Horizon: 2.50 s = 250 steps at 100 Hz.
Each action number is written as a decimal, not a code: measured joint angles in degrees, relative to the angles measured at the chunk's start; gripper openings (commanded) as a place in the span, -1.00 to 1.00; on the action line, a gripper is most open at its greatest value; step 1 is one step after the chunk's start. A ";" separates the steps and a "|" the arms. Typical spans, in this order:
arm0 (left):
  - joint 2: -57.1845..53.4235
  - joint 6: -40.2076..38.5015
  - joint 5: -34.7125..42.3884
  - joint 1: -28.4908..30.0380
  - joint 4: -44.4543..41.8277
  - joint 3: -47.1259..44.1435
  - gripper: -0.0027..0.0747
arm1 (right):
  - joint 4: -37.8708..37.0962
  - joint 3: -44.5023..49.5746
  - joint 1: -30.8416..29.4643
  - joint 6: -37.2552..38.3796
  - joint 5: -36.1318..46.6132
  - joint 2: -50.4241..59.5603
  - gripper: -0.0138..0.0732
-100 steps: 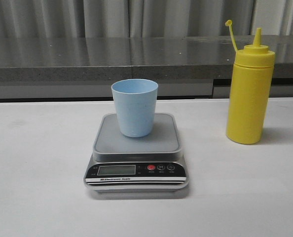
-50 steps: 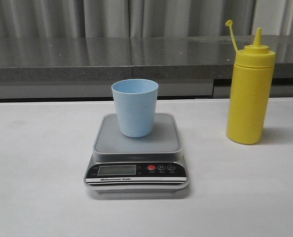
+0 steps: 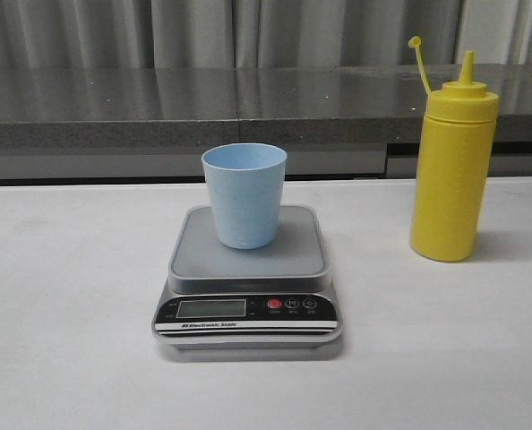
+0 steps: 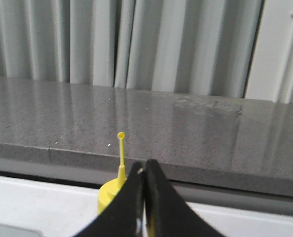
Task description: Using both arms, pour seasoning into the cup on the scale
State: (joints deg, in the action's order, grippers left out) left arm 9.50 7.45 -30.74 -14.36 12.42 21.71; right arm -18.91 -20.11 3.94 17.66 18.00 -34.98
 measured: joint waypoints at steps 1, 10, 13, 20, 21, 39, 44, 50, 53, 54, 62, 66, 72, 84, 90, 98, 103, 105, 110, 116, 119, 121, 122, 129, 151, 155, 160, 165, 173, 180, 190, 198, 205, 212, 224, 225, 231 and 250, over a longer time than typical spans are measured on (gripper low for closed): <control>0.00 0.00 0.00 0.00 0.00 0.00 -0.98 | 0.96 0.08 0.00 -1.05 0.00 0.16 -0.84; 0.00 0.00 0.00 0.00 0.00 0.00 -0.98 | 5.27 1.45 0.00 -5.29 -0.12 3.21 -0.84; 0.00 0.00 0.00 0.00 0.00 0.00 -0.98 | 6.20 2.46 0.00 -6.26 -0.12 4.41 -0.84; 0.00 0.00 0.00 0.00 0.00 0.00 -0.98 | 8.71 5.15 0.00 -8.19 -0.37 7.76 -0.84; 0.00 0.00 0.00 0.00 0.00 0.00 -0.98 | 8.99 5.45 0.00 -8.41 -0.49 8.46 -0.84; 0.00 0.00 0.00 0.00 0.00 0.00 -0.98 | 14.89 13.29 -0.77 -11.29 -3.45 18.07 -0.84; 0.00 0.00 0.00 0.00 0.00 0.00 -0.98 | 15.45 15.09 -1.71 -11.53 -4.38 20.67 -0.84; 0.00 0.00 0.00 0.00 0.00 0.00 -0.98 | 16.17 16.85 -3.25 -11.57 -5.73 23.57 -0.84; 0.00 0.00 0.00 0.00 0.00 0.00 -0.98 | 16.50 17.82 -4.28 -11.66 -6.49 25.32 -0.84; 0.00 0.00 0.00 0.00 0.00 0.00 -0.98 | 16.60 17.99 -4.47 -11.66 -6.88 25.68 -0.84; 0.00 0.00 0.00 0.00 0.00 0.00 -0.98 | 17.01 19.89 -6.34 -11.66 -8.78 29.86 -0.84; 0.00 0.00 0.00 0.00 0.00 0.00 -0.98 | 17.13 20.64 -6.64 -11.66 -9.51 31.61 -0.84; 0.00 0.00 0.00 0.00 0.00 0.00 -0.98 | 17.22 21.30 -6.76 -11.66 -11.37 34.31 -0.84; 0.00 0.00 0.00 0.00 0.00 -0.09 -0.98 | 17.22 21.67 -6.76 -11.66 -15.06 35.54 -0.84; 0.00 0.00 0.00 0.00 0.00 -0.09 -0.98 | 17.22 21.67 -6.76 -11.66 -16.30 35.54 -0.84; 0.00 0.00 0.00 0.00 0.00 -0.09 -0.98 | 17.22 21.67 -6.76 -11.66 -17.37 35.55 -0.84; 0.00 0.00 0.00 0.00 0.00 -0.09 -0.98 | 17.22 21.67 -6.76 -11.66 -18.00 35.55 -0.84; 0.00 0.00 0.00 0.00 0.00 -0.09 -0.98 | 17.22 21.67 -6.76 -11.66 -18.00 35.55 -0.84; 0.00 0.00 0.00 0.00 0.00 -0.09 -0.98 | 17.22 21.67 -6.76 -11.66 -18.57 35.55 -0.84; 0.00 0.00 0.00 0.00 0.00 -0.09 -0.98 | 17.22 21.67 -6.76 -11.66 -18.71 35.55 -0.84; 0.00 0.00 0.00 0.00 0.00 -0.09 -0.98 | 17.22 21.67 -6.76 -11.66 -18.71 35.55 -0.84; 0.00 0.00 0.00 0.00 0.00 -0.09 -0.98 | 17.22 21.67 -6.76 -11.66 -18.71 35.55 -0.84; 0.00 0.00 0.00 0.00 0.00 -0.09 -0.98 | 17.22 21.67 -6.76 -11.66 -18.71 35.55 -0.84; 0.00 0.00 0.00 0.00 0.00 -0.09 -0.98 | 17.22 21.67 -6.76 -11.66 -18.71 35.55 -0.84; 0.00 0.00 0.00 0.00 0.00 -0.09 -0.98 | 17.22 21.67 -6.76 -11.66 -18.71 35.55 -0.84; 0.00 0.00 0.00 0.00 0.00 -0.09 -0.98 | 17.22 21.67 -6.76 -11.66 -18.71 35.55 -0.84; 0.00 0.00 0.00 0.00 0.00 -0.09 -0.98 | 17.22 21.67 -6.76 -11.66 -18.71 35.55 -0.84; 0.00 0.00 0.00 0.00 0.00 -0.09 -0.98 | 17.22 21.67 -6.76 -11.66 -18.71 35.55 -0.84; 0.00 0.00 0.00 0.00 0.00 -0.09 -0.98 | 17.22 21.67 -6.76 -11.66 -18.71 35.55 -0.84; 0.00 0.00 0.00 0.00 0.00 -0.09 -0.98 | 17.22 21.67 -6.76 -11.66 -18.71 35.55 -0.84; 0.00 0.00 0.00 0.00 0.00 -0.09 -0.98 | 17.22 21.67 -6.76 -11.66 -18.71 35.55 -0.84; 0.00 0.00 0.00 0.00 0.00 -0.34 -0.98 | 17.22 21.67 -6.76 -11.66 -18.80 35.55 -0.84; 0.00 0.00 0.00 0.00 -0.32 -0.89 -0.98 | 17.22 21.67 -6.76 -11.66 -18.80 35.55 -0.84; 0.00 -0.15 1.59 0.48 -1.76 -2.03 -0.98 | 17.22 21.67 -6.76 -11.56 -18.80 35.55 -0.84; 0.00 -1.88 8.12 3.60 -3.48 -5.65 -0.98 | 17.22 21.67 -6.76 -11.56 -18.80 35.55 -0.84; 0.00 -2.08 8.99 3.81 -3.64 -6.15 -0.98 | 17.22 21.67 -6.76 -11.56 -18.80 35.55 -0.84; 0.00 -2.38 12.06 5.75 -4.68 -8.04 -0.98 | 17.22 21.67 -6.76 -11.56 -18.80 35.55 -0.84; -1.54 -7.45 15.68 9.96 -9.44 -12.90 -0.98 | 17.22 21.67 -6.76 -11.56 -18.80 35.55 -0.84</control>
State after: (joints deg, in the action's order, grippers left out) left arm 7.96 0.00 -15.06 -4.40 2.97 8.81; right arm -1.68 1.56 -2.82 6.10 -0.80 0.57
